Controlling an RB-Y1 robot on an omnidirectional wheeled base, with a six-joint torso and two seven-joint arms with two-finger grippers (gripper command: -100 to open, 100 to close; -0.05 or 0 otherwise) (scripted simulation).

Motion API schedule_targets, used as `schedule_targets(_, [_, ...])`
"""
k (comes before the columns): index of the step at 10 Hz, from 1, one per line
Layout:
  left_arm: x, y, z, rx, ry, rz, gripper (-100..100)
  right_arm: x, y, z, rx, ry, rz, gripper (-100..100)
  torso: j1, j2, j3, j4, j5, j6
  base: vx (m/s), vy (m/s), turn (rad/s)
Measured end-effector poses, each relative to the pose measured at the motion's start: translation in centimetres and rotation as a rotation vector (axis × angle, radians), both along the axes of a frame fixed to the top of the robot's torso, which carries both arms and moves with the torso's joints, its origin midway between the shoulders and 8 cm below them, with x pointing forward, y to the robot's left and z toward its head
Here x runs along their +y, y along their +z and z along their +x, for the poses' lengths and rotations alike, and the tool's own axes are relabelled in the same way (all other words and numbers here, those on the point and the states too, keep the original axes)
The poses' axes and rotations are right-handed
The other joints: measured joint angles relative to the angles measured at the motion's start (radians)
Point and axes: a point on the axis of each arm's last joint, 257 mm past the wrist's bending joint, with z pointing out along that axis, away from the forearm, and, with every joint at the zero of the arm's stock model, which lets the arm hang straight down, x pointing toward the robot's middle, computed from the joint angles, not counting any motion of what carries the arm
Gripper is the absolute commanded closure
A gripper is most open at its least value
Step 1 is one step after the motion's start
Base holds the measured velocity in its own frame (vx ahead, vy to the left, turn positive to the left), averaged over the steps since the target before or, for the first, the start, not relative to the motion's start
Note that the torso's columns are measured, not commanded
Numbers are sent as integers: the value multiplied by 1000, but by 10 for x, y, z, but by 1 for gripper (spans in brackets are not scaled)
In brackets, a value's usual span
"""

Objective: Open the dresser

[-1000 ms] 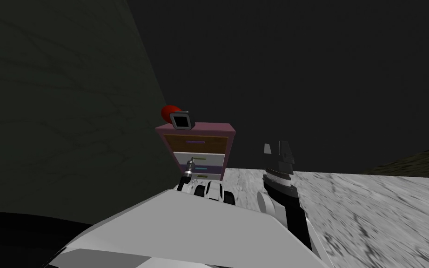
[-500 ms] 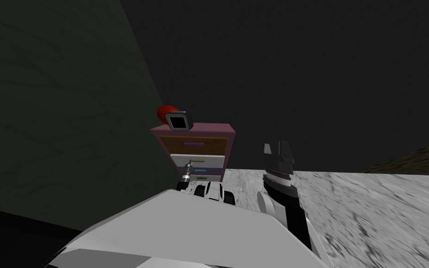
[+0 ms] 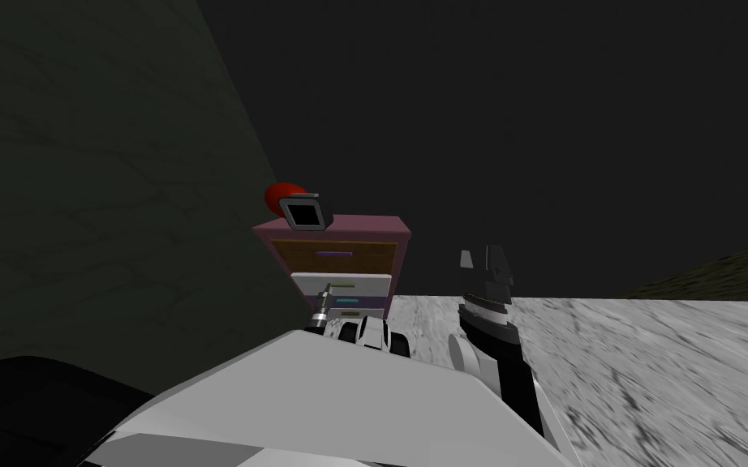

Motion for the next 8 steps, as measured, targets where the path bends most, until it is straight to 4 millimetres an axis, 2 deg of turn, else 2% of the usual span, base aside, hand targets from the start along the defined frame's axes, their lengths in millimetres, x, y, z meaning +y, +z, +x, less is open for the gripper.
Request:
schedule_targets(2, [1,0,-12,2,6,0,100,0,0,0,0,0,0,0,1,1,1,-1,1,-2,13,0,-6])
schedule_targets(3, [1,1,-12,-1,6,1,100,0,0,0,0,0,0,0,1,2,1,1,-1,-1,-73,-33,22])
schedule_targets(8, [7,7,-6,23,-3,-2,100,0,0,0,0,0,0,0,-2,7,3,4,-5,-3,-152,-38,18])
